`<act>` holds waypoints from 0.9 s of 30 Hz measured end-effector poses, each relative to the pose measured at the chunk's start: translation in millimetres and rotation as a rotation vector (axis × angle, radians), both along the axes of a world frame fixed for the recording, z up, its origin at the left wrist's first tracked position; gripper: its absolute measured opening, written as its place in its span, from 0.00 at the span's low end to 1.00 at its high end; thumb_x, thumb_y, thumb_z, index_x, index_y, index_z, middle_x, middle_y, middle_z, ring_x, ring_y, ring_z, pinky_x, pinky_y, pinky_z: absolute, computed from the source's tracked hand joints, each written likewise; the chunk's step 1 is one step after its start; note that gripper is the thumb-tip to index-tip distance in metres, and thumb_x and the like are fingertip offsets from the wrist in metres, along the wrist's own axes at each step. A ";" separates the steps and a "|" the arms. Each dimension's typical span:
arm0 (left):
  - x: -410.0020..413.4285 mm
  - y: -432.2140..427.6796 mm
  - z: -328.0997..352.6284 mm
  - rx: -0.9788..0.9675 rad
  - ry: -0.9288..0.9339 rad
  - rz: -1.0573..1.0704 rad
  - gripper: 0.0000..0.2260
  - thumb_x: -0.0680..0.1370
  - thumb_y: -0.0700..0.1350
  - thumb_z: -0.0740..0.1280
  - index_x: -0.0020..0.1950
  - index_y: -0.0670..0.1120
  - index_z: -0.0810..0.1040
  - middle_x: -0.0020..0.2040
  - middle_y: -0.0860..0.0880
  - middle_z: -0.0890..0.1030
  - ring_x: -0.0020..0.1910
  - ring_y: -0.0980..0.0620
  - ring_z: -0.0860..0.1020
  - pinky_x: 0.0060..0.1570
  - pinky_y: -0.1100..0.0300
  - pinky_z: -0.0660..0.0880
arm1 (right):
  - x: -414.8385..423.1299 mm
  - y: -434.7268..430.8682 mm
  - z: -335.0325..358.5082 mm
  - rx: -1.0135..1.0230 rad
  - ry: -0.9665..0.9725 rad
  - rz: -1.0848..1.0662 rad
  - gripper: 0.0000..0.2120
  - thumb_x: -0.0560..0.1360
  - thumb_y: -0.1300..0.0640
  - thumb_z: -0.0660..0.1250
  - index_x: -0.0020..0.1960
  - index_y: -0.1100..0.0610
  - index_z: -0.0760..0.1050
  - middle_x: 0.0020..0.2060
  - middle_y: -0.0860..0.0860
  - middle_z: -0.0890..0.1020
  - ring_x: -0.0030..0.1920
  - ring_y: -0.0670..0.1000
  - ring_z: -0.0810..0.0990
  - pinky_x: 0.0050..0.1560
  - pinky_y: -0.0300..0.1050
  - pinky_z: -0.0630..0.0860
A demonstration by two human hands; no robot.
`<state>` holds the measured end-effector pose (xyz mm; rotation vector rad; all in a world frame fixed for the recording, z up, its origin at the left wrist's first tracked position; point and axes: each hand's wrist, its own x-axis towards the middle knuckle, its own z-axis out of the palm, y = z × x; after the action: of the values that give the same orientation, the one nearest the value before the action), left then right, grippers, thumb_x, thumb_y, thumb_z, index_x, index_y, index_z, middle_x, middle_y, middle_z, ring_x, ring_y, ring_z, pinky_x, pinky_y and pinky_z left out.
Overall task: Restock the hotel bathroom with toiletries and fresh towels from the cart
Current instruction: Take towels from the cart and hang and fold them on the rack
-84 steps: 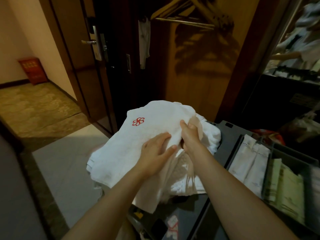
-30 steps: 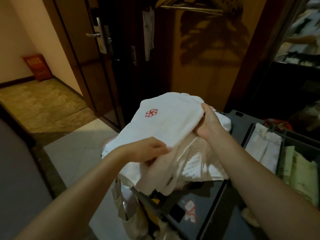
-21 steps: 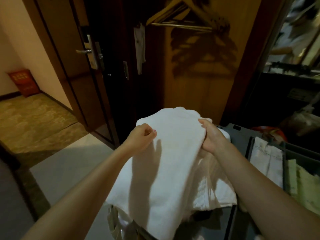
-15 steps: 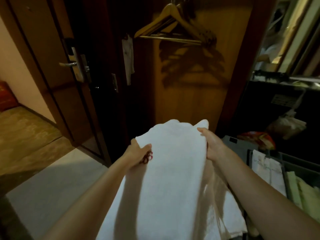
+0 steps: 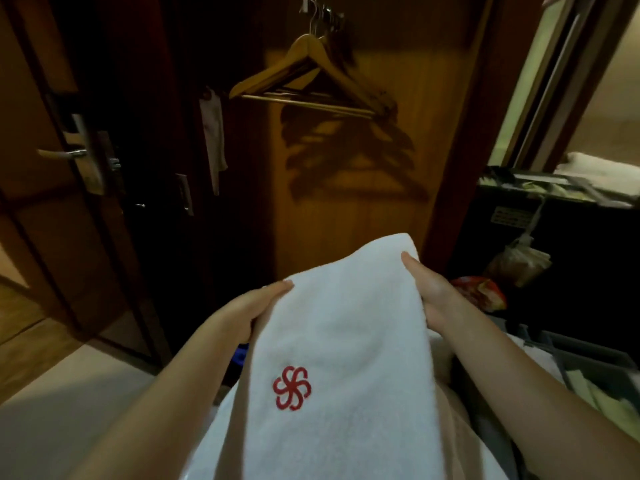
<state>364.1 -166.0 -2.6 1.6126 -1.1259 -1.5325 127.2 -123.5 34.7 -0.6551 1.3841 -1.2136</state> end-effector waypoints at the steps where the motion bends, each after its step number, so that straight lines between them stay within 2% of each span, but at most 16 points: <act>1: -0.9 -2.2 6.5 -0.015 0.066 -0.004 0.14 0.72 0.54 0.70 0.48 0.45 0.76 0.43 0.44 0.81 0.42 0.46 0.80 0.39 0.57 0.76 | 0.2 1.8 5.3 -0.026 0.005 0.023 0.22 0.79 0.43 0.56 0.66 0.55 0.70 0.59 0.54 0.79 0.58 0.57 0.77 0.54 0.50 0.73; 4: -2.2 -4.6 25.9 -0.108 0.231 -0.080 0.10 0.75 0.48 0.69 0.53 0.47 0.76 0.47 0.44 0.83 0.46 0.45 0.81 0.43 0.54 0.77 | 1.8 7.9 19.6 -0.101 -0.005 0.044 0.17 0.80 0.44 0.54 0.51 0.54 0.75 0.47 0.51 0.82 0.48 0.53 0.80 0.54 0.50 0.73; 5: -1.7 -6.1 30.0 -0.129 0.255 -0.110 0.09 0.75 0.46 0.68 0.54 0.46 0.76 0.48 0.43 0.83 0.47 0.44 0.81 0.46 0.53 0.77 | 1.8 8.7 22.5 -0.116 0.000 0.040 0.16 0.80 0.44 0.54 0.49 0.53 0.76 0.47 0.50 0.82 0.48 0.52 0.80 0.54 0.50 0.74; 6: -0.6 -6.5 34.7 -0.144 0.262 -0.126 0.10 0.75 0.45 0.68 0.55 0.45 0.76 0.48 0.42 0.83 0.47 0.44 0.82 0.46 0.53 0.78 | 1.5 9.5 24.2 -0.132 0.003 0.036 0.16 0.80 0.43 0.54 0.51 0.52 0.76 0.49 0.51 0.82 0.49 0.52 0.80 0.54 0.50 0.74; 8: 2.1 -5.9 44.6 -0.170 0.272 -0.140 0.15 0.75 0.45 0.69 0.60 0.45 0.74 0.50 0.41 0.83 0.45 0.44 0.82 0.40 0.55 0.79 | 2.2 11.6 28.5 -0.155 0.006 0.033 0.17 0.80 0.43 0.54 0.56 0.53 0.75 0.54 0.52 0.82 0.53 0.53 0.80 0.54 0.50 0.75; 11: 6.6 -3.6 55.1 -0.197 0.258 -0.149 0.19 0.73 0.47 0.70 0.62 0.49 0.71 0.51 0.41 0.82 0.46 0.43 0.82 0.37 0.54 0.79 | 4.6 17.4 34.2 -0.183 0.041 -0.011 0.18 0.79 0.43 0.56 0.62 0.53 0.73 0.54 0.52 0.81 0.53 0.54 0.80 0.50 0.49 0.77; 14: 9.1 5.1 63.2 -0.223 0.244 -0.159 0.19 0.72 0.47 0.71 0.61 0.47 0.73 0.50 0.41 0.82 0.46 0.42 0.82 0.41 0.51 0.79 | 8.0 25.9 40.0 -0.208 0.092 -0.070 0.20 0.79 0.45 0.57 0.64 0.57 0.72 0.52 0.52 0.81 0.51 0.54 0.80 0.46 0.47 0.77; 17: 9.2 18.5 74.9 -0.303 0.240 -0.143 0.11 0.73 0.45 0.71 0.54 0.44 0.78 0.46 0.43 0.84 0.43 0.45 0.83 0.42 0.53 0.79 | 8.8 32.5 43.4 -0.240 0.140 -0.153 0.21 0.79 0.47 0.60 0.66 0.58 0.71 0.51 0.52 0.81 0.49 0.53 0.80 0.47 0.48 0.77; 20: 9.2 35.7 90.4 -0.421 0.271 -0.137 0.05 0.75 0.43 0.68 0.50 0.45 0.80 0.42 0.46 0.85 0.39 0.49 0.84 0.36 0.58 0.80 | 11.8 43.0 49.6 -0.312 0.209 -0.234 0.16 0.79 0.49 0.60 0.61 0.58 0.74 0.46 0.50 0.80 0.46 0.51 0.78 0.45 0.46 0.76; 22: 13.3 46.8 102.1 -0.499 0.281 -0.101 0.05 0.75 0.44 0.68 0.49 0.46 0.81 0.42 0.47 0.85 0.39 0.49 0.84 0.36 0.59 0.80 | 16.6 49.9 55.5 -0.361 0.257 -0.252 0.11 0.80 0.50 0.59 0.49 0.55 0.76 0.47 0.55 0.81 0.47 0.54 0.80 0.49 0.51 0.78; 24: 20.8 58.3 113.2 -0.565 0.277 -0.050 0.05 0.76 0.46 0.67 0.49 0.49 0.81 0.42 0.49 0.85 0.40 0.51 0.84 0.36 0.59 0.79 | 22.4 57.7 65.3 -0.417 0.304 -0.258 0.12 0.80 0.50 0.59 0.41 0.53 0.75 0.42 0.56 0.81 0.43 0.54 0.80 0.46 0.47 0.78; 27: 35.6 78.8 125.9 -0.649 0.259 0.019 0.07 0.77 0.49 0.64 0.54 0.52 0.77 0.46 0.51 0.85 0.43 0.53 0.83 0.39 0.58 0.78 | 28.5 67.9 77.3 -0.505 0.361 -0.231 0.18 0.80 0.50 0.59 0.45 0.65 0.75 0.37 0.60 0.77 0.39 0.57 0.78 0.41 0.47 0.75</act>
<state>399.6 -87.2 123.3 0.9572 -1.2794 -1.1489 155.6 -55.6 112.0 -1.1323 1.4838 -1.7177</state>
